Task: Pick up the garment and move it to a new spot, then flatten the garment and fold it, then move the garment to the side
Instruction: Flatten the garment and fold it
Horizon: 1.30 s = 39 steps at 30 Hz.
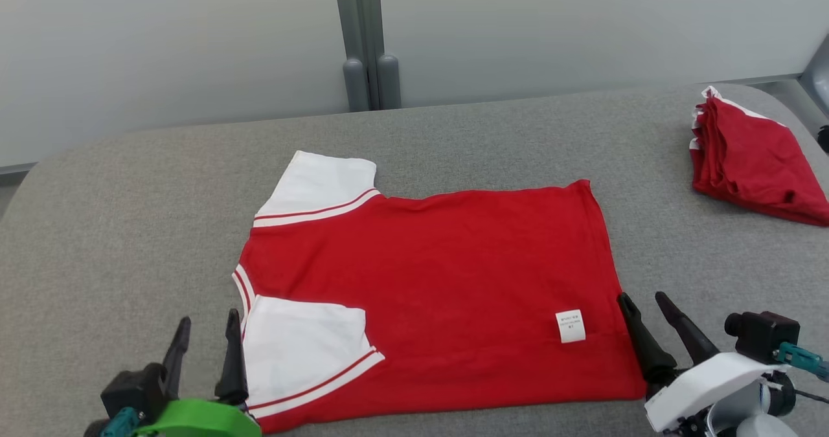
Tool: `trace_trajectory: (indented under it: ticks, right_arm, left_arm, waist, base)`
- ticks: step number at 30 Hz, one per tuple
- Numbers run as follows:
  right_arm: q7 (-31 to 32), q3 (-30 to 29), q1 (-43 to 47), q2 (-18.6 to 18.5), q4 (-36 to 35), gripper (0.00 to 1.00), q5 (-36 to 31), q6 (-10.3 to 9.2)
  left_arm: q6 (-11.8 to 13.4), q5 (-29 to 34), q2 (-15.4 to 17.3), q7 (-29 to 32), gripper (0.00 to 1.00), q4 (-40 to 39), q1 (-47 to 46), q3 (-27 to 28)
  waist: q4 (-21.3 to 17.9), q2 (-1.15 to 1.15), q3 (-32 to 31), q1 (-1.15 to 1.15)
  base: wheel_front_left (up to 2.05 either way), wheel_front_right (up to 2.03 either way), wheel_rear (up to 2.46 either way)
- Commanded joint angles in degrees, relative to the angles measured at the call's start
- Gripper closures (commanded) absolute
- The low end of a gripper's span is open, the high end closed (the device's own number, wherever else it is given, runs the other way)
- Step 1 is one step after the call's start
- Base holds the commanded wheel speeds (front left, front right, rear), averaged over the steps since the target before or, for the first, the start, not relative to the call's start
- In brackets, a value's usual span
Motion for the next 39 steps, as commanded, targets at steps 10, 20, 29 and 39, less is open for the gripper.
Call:
trace_trajectory:
  ticks: [10,20,29,39]
  right_arm:
    - [-7.68,-3.68,-2.97,2.53,-2.21,0.00,-11.12,-0.08]
    - [-8.85,-5.98,-1.46,5.25,-3.68,0.00,-16.76,-0.08]
    - [-8.89,-7.79,0.79,6.55,-4.57,0.00,-18.65,-0.08]
    - [-8.90,-7.57,0.60,6.88,-2.75,0.00,-19.37,-0.08]
  left_arm:
    - [-0.62,8.45,2.05,-0.23,0.00,-4.61,-4.72,3.63]
    - [-2.91,11.11,1.57,-0.24,0.00,-4.13,-4.41,6.16]
    - [-4.50,11.56,0.84,-0.25,0.00,-4.99,-1.13,9.60]
    - [-5.94,12.75,0.26,-0.25,0.00,-2.53,-0.94,10.72]
  waist:
    - [0.23,0.00,-0.36,0.00]
    - [-0.74,0.00,-0.28,0.00]
    - [-0.72,0.00,-0.06,0.00]
    - [-0.45,0.00,0.28,0.00]
  base:
    - [0.00,0.00,0.00]
    - [0.00,0.00,0.00]
    - [0.00,0.00,0.00]
    - [0.00,0.00,0.00]
